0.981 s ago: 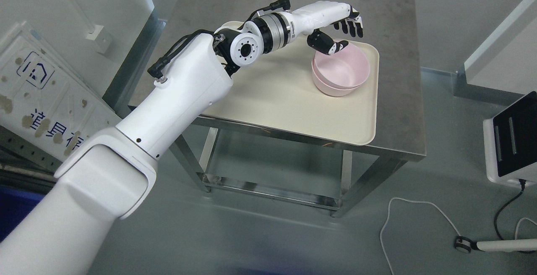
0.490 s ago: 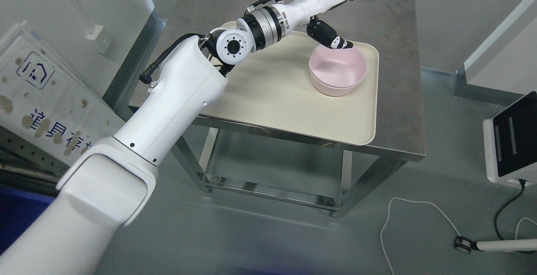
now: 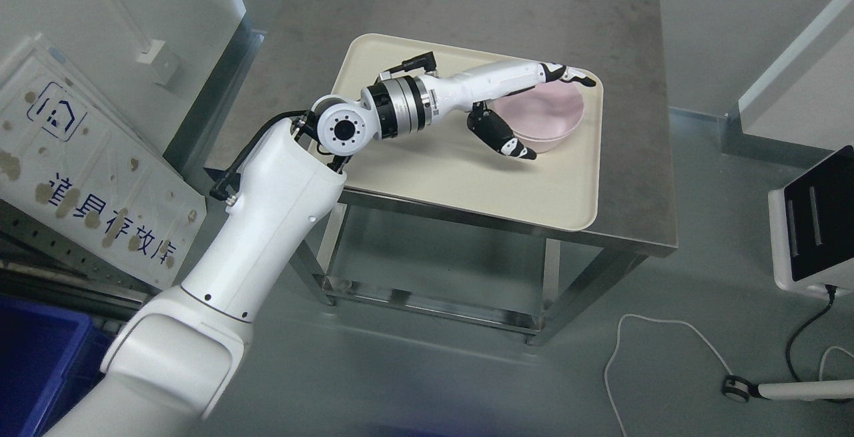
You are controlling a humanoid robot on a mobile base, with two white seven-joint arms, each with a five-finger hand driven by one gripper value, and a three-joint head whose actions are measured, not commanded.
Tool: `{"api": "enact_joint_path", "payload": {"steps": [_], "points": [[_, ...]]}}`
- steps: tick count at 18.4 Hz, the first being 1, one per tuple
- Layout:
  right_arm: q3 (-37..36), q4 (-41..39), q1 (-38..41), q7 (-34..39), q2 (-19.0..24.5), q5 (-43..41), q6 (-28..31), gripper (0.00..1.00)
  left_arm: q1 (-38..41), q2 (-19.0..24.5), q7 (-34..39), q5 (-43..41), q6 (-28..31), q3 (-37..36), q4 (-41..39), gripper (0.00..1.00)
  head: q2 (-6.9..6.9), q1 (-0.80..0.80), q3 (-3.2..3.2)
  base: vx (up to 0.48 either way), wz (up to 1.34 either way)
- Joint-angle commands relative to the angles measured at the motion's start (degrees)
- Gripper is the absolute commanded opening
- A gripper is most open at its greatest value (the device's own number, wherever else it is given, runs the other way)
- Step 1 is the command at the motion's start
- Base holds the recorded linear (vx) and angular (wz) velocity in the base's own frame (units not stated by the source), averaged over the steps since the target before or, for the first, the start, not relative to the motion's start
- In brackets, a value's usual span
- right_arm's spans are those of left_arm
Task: Stack pink IKEA bowls on left shelf middle
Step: 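Lower the held bowl into the other pink bowl and release, then grasp the stacked pink bowls' rim with the left hand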
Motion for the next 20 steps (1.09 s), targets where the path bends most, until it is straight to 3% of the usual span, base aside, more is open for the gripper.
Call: {"api": "enact_joint_path", "payload": {"steps": [1, 4, 9, 16, 20], "points": [[-0.6, 0.0, 0.0, -0.3, -1.0, 0.4, 0.0, 1.00, 1.7, 0.9, -1.3, -16.4, 3.8, 5.2, -6.3, 0.84, 0.00, 0.00, 0.00, 0.000, 0.00], [-0.5, 0.0, 0.0, -0.3, -1.0, 0.4, 0.0, 1.00, 1.4, 0.9, -3.3, -18.6, 5.3, 3.6, -6.3, 0.82, 0.00, 0.00, 0.00, 0.000, 0.00], [-0.5, 0.0, 0.0, -0.3, -1.0, 0.4, 0.0, 1.00, 0.6, 0.9, -4.1, -18.1, 5.3, -0.6, -6.3, 0.68, 0.00, 0.00, 0.00, 0.000, 0.00], [-0.5, 0.0, 0.0, -0.3, -1.0, 0.4, 0.0, 1.00, -0.4, 0.9, -3.7, -17.9, 5.0, -4.5, -6.3, 0.59, 0.00, 0.00, 0.00, 0.000, 0.00], [-0.5, 0.0, 0.0, -0.3, -1.0, 0.4, 0.0, 1.00, -0.4, 0.9, -3.7, -18.0, 4.8, -5.8, -6.3, 0.43, 0.00, 0.00, 0.00, 0.000, 0.00]]}}
